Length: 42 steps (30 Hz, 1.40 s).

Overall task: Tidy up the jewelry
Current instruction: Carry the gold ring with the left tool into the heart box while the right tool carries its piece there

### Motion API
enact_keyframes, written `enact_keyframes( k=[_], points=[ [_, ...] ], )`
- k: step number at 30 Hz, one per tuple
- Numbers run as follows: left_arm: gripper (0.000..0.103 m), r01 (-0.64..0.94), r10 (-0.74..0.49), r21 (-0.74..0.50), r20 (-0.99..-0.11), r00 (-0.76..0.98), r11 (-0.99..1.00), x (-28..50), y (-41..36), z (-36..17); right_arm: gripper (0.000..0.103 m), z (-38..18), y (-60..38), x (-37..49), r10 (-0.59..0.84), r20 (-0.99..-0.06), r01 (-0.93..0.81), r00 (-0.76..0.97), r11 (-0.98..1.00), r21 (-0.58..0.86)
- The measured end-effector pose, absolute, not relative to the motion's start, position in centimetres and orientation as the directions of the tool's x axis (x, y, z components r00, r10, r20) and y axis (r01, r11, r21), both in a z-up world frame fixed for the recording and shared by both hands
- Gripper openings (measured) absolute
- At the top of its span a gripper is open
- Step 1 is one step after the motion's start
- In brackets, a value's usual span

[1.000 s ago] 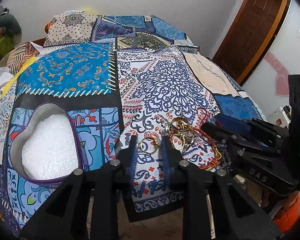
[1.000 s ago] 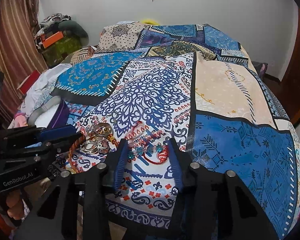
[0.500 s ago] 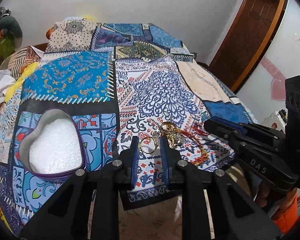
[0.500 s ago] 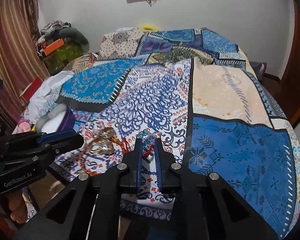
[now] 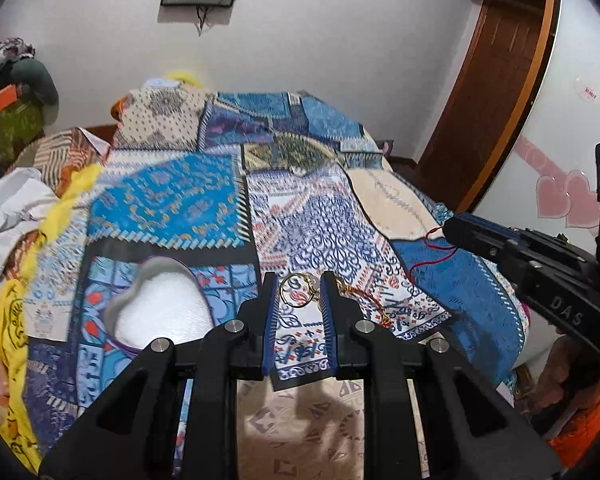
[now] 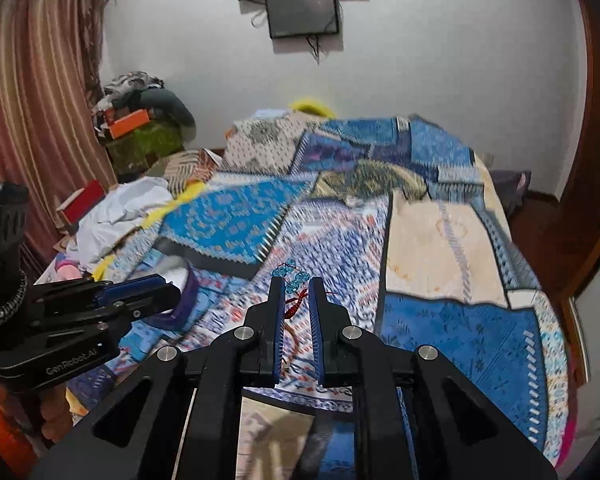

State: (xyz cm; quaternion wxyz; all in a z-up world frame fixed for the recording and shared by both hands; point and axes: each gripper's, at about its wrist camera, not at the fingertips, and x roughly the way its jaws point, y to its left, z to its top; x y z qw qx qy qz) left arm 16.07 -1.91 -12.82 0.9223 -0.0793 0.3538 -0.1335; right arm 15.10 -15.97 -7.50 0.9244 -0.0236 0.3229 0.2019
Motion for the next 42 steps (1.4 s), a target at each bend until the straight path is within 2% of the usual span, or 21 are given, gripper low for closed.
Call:
enact_keyframes(
  k=[9, 19, 33, 42],
  points=[
    [0.020, 0.146, -0.242, -0.208, -0.575, 0.782, 0.967, 14.2, 1.3, -10.3, 0.011, -4.8, -12.7, 14.3, 0.413, -0.535, -0.453, 0.737, 0.889, 0.063],
    [0.020, 0.073, -0.182, -0.211, -0.561, 0.807, 0.975, 13.5, 5.2, -10.3, 0.011, -4.5, -8.7, 15.4, 0.481, -0.512, -0.517, 0.711, 0.852, 0.082],
    [0.020, 0.005, -0.133, -0.209, -0.606, 0.784, 0.978, 15.1, 8.7, -13.2, 0.011, -7.4, -3.5, 18.1, 0.544, -0.581, -0.597, 0.605, 0.793, 0.122],
    [0.020, 0.000, -0.154, -0.226, -0.662, 0.734, 0.974, 17.0, 9.5, -16.5, 0.011, -11.8, -1.5, 20.3, 0.529, -0.697, -0.621, 0.484, 0.769, 0.152]
  ],
)
